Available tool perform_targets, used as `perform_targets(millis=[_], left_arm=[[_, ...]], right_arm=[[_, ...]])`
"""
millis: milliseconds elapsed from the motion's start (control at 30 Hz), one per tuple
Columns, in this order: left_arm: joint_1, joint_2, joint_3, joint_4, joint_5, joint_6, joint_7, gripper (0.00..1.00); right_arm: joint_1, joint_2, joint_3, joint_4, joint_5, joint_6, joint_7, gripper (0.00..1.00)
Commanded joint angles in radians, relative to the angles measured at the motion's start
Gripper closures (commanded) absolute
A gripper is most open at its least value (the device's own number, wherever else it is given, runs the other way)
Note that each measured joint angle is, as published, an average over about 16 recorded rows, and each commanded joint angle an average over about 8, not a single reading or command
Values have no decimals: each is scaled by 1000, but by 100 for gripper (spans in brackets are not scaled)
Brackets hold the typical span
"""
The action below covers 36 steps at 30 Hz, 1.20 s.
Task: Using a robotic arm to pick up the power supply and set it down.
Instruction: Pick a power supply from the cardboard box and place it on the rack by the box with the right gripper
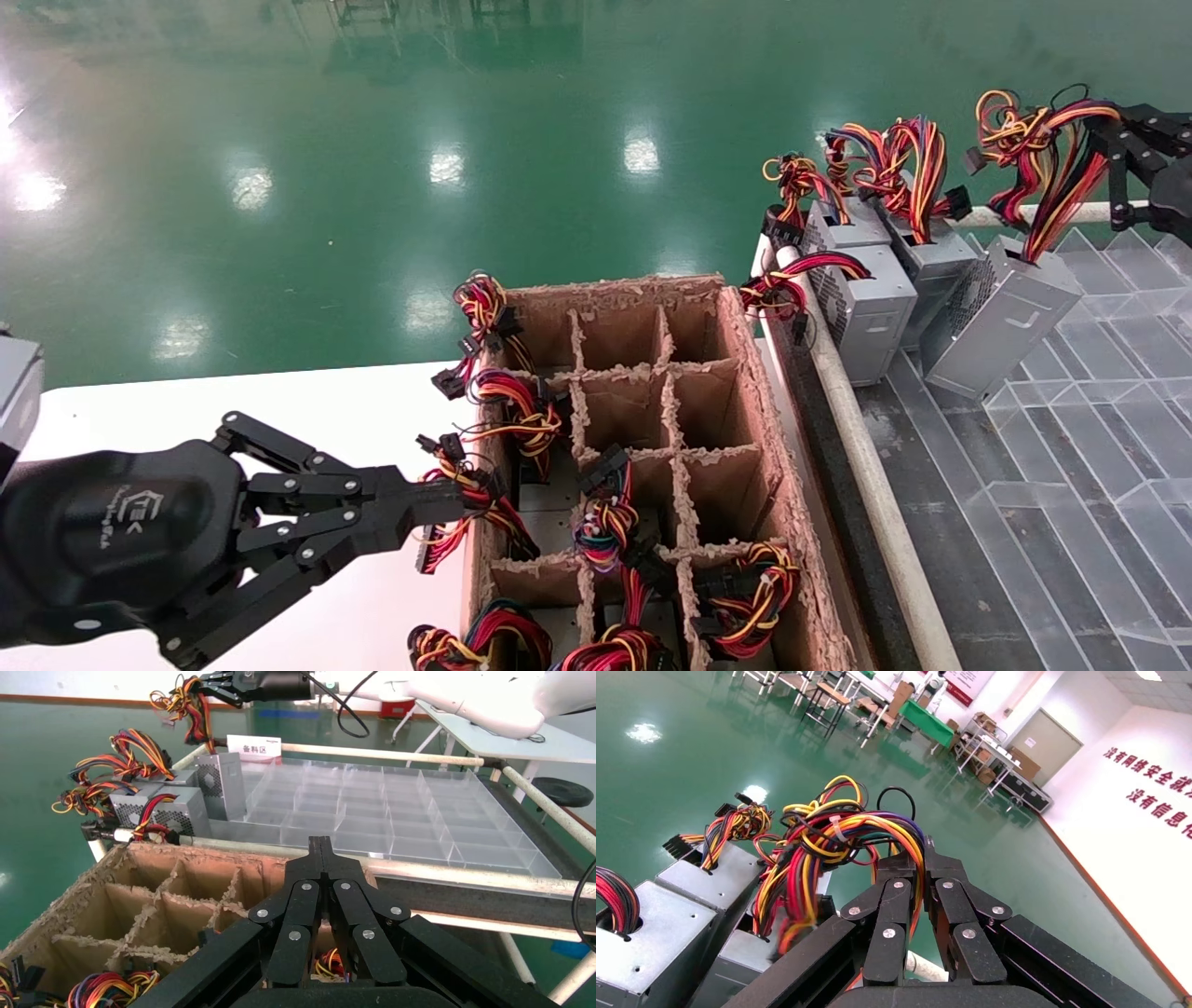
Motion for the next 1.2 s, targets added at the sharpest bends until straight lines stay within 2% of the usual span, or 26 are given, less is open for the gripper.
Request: perform_targets(millis=[33,433,800,1000,1200], left_arm=[[0,0,0,0,0,0,0,100],[0,0,0,0,0,0,0,100],[0,0,0,0,0,0,0,100],[0,0,0,0,0,0,0,100],[0,0,0,0,0,0,0,100]], right_arm=[[12,-8,-11,-7,-12,1,5,100],[18,-3,-29,-39,-98,57,31,100],[32,-17,-42,-89,-127,70,52,100],[74,-52,-46,-136,-92,41,10,100],[85,-70,-33,-136,-1,-48,-64,100]])
